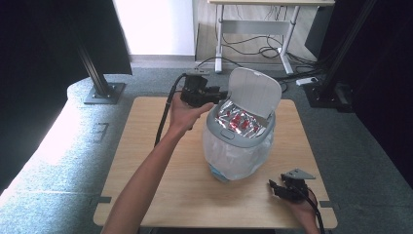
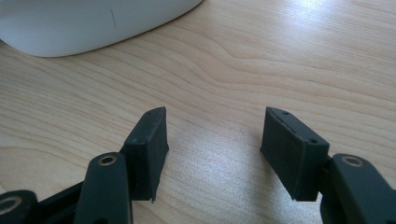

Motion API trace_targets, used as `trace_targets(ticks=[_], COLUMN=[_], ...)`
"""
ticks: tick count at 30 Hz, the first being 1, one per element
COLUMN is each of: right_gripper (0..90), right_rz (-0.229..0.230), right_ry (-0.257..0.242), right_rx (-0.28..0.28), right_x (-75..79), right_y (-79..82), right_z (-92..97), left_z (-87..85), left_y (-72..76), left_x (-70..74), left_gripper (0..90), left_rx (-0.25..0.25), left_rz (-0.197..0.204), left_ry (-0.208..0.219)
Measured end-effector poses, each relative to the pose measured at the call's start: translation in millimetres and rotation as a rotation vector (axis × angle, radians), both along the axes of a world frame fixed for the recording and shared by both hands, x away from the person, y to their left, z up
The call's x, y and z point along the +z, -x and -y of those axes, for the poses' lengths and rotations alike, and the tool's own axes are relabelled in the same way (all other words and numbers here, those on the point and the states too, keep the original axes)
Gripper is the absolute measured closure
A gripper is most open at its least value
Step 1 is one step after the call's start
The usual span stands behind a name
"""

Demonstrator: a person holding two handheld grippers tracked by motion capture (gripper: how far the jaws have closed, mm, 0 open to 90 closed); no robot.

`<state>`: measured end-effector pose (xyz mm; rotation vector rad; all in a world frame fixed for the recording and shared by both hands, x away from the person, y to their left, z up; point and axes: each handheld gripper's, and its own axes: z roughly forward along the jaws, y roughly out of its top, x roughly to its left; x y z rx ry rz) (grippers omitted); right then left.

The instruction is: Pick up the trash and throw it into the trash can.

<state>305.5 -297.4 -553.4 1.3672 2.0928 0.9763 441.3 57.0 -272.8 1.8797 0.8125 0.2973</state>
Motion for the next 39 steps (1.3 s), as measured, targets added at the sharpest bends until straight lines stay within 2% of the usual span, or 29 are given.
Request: trace_targets(ticks=[6,8,20,27,39], right_gripper=[40.1,40.2,40.2,40.1,40.1], right_rz=[0.0,-0.001,-0.001,-0.001,0.0], right_ry=[0.0,0.0,0.001,0.0,0.0], right_rx=[0.0,-0.001,-0.002,-0.002,-0.002], right_x=[0.0,0.0,0.1,0.1,0.0], right_y=[0.0,0.1,0.2,0.2,0.1], right_z=[-0.1,-0.1,-0.3,-0.3,-0.3], left_z=[-5.0,-6.4,-25.3,-37.1,-68.2], left_y=[2.4,3.9,25.8,37.1,60.6], left_x=[-1.9,-3.2,-11.0,-17.9,-38.1], left_gripper=[55.9,55.2,40.7,39.5,39.1], left_rx=[-0.013,-0.011,-0.037,-0.039,-0.03], left_rz=[-0.012,-0.005,0.007,0.015,0.04], left_ry=[-0.011,-0.03,-0.048,-0.034,-0.016])
